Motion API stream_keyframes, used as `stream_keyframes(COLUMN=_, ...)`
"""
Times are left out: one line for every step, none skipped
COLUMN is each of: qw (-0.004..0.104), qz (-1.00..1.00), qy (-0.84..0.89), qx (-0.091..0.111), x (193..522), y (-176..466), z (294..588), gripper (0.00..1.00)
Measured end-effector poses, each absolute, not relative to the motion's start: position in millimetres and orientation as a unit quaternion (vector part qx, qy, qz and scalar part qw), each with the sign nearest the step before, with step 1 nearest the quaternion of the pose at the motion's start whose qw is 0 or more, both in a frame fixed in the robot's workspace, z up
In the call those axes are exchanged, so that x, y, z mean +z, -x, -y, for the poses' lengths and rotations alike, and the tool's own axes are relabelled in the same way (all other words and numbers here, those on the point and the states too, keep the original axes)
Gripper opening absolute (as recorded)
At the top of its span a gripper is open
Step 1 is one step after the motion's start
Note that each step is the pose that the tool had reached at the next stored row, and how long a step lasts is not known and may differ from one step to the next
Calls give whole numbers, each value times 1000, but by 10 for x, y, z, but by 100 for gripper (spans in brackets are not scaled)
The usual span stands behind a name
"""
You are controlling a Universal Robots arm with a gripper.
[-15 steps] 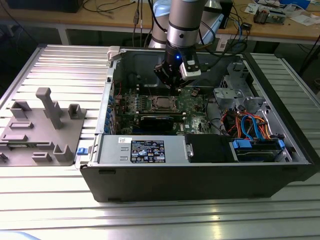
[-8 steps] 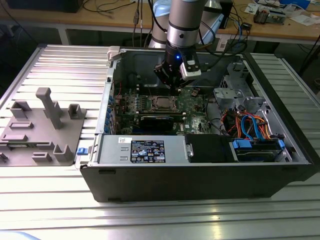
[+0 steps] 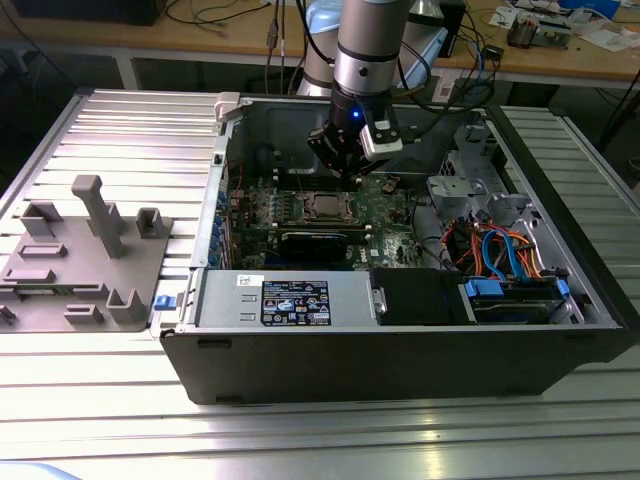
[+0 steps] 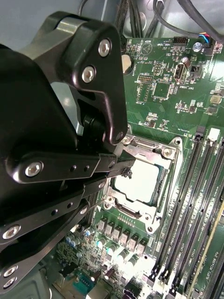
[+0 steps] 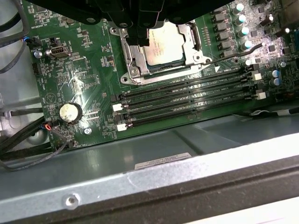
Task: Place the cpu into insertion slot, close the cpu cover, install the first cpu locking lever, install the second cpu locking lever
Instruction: 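Install the first cpu locking lever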
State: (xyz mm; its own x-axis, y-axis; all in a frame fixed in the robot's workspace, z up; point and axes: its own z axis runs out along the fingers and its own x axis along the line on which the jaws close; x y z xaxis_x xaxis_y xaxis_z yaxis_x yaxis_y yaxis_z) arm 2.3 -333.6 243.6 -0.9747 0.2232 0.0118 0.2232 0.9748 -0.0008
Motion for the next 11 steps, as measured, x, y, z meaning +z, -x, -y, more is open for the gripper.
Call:
stream_keyframes(qw=6, qz=994, qy=112, qx=0, x=2436, y=-23, z=3336, gripper=11)
stream_keyframes(qw=6, qz=994, qy=112, qx=0, x=2436, y=-23, z=3336, gripper=11)
stream_keyframes(qw=6, qz=994, qy=112, qx=0, x=2436, y=-23, z=3336, gripper=11)
stream_keyframes(qw=6, qz=994, qy=111, qx=0, x=2436, y=-23, z=3336, gripper=11)
stream_keyframes(qw=6, qz=994, qy=111, qx=0, x=2436, y=-23, z=3336, gripper=11)
stream_keyframes(qw=6, qz=994, qy=111, qx=0, x=2436, y=-23, z=3336, gripper=11)
stream_keyframes(qw=6, qz=994, qy=111, qx=0, x=2436, y=-23, z=3336, gripper=11)
stream_keyframes(qw=6, qz=994, qy=110, qx=0, x=2436, y=-23, z=3336, gripper=11)
stream_keyframes(qw=6, qz=994, qy=110, qx=0, x=2436, y=-23, z=3336, gripper=11)
stream_keyframes(qw=6, qz=994, qy=110, qx=0, x=2436, y=-23, z=3336, gripper=11)
stream_keyframes(qw=6, qz=994, qy=110, qx=0, x=2436, y=-23, z=3336, gripper=11)
